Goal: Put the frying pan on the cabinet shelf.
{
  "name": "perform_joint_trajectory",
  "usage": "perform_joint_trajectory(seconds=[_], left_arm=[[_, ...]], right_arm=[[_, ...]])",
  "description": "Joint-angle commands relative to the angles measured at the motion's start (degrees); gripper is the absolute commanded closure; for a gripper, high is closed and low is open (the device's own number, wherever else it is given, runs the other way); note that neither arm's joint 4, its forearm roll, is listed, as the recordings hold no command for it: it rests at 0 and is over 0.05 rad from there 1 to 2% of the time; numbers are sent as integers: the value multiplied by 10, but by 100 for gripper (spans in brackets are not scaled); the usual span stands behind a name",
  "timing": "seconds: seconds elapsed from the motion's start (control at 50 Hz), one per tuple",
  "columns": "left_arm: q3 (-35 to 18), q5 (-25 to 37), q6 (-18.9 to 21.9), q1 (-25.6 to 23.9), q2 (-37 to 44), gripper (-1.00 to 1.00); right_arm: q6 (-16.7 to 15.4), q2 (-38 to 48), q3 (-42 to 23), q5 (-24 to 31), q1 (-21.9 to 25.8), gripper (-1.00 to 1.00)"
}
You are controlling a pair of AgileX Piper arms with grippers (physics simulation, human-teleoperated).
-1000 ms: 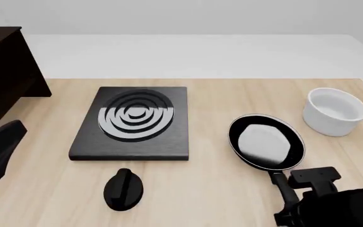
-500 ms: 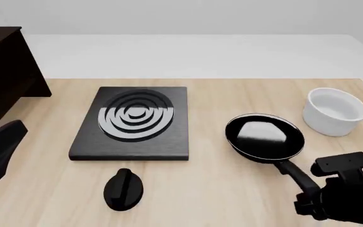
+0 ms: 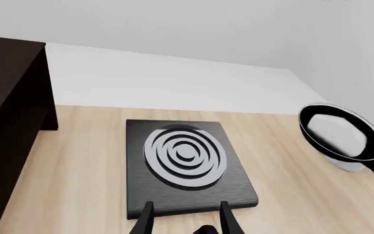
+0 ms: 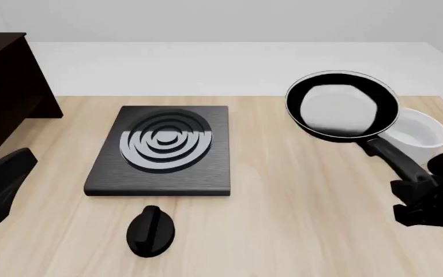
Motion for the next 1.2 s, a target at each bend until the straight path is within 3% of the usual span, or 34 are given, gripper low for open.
perform_joint_trajectory(seconds=[0.02, 0.08, 0.14, 0.18, 0.24, 0.36, 0.44, 0.48, 0.52, 0.56, 0.58, 0.66, 0.68, 0.7, 0.74, 0.88, 0.96, 1.04, 1.2], left_arm=[[-6, 3, -15, -11, 2, -100], [-21, 11, -31, -25, -12, -100], [-36, 15, -98, -3, -26, -100], [-31, 6, -119, -11, -15, -100], [-12, -15, -200, -18, -4, -100], [-36, -32, -245, -58, 7, -100], [5, -82, -350, -64, 43, -100], [18, -101, -373, -62, 50, -100], [20, -120, -384, -89, 68, -100], [13, -133, -382, -100, 78, -100], [21, -147, -405, -95, 77, -100], [19, -170, -432, -102, 93, -100], [39, -190, -468, -96, 87, -100], [44, -197, -477, -104, 96, -100], [46, -206, -472, -109, 103, -100], [103, -280, -580, -138, 102, -100], [72, -240, -547, -141, 70, -100], [73, -241, -554, -152, 60, -100], [60, -230, -563, -149, 44, -100]], right_arm=[[-6, 14, -73, -15, 28, 100], [-5, 36, -95, -14, 44, 100], [-9, 68, -122, -12, 70, 100], [-7, 78, -137, -9, 79, 100], [-10, 99, -173, 1, 92, 100], [-15, 123, -242, 24, 113, 100], [-18, 140, -285, 33, 129, 100], [26, 156, -311, 48, 137, 100], [-1, 174, -329, 58, 152, 100], [5, 186, -352, 67, 160, 100], [7, 195, -360, 70, 167, 100], [4, 218, -383, 72, 191, 100], [4, 226, -387, 70, 205, 100], [5, 229, -389, 68, 205, 100], [9, 236, -393, 64, 215, 100], [13, 262, -397, 49, 254, 100], [12, 275, -405, 40, 270, 100], [-3, 287, -408, 29, 288, 100], [7, 325, -432, 14, 327, 100]])
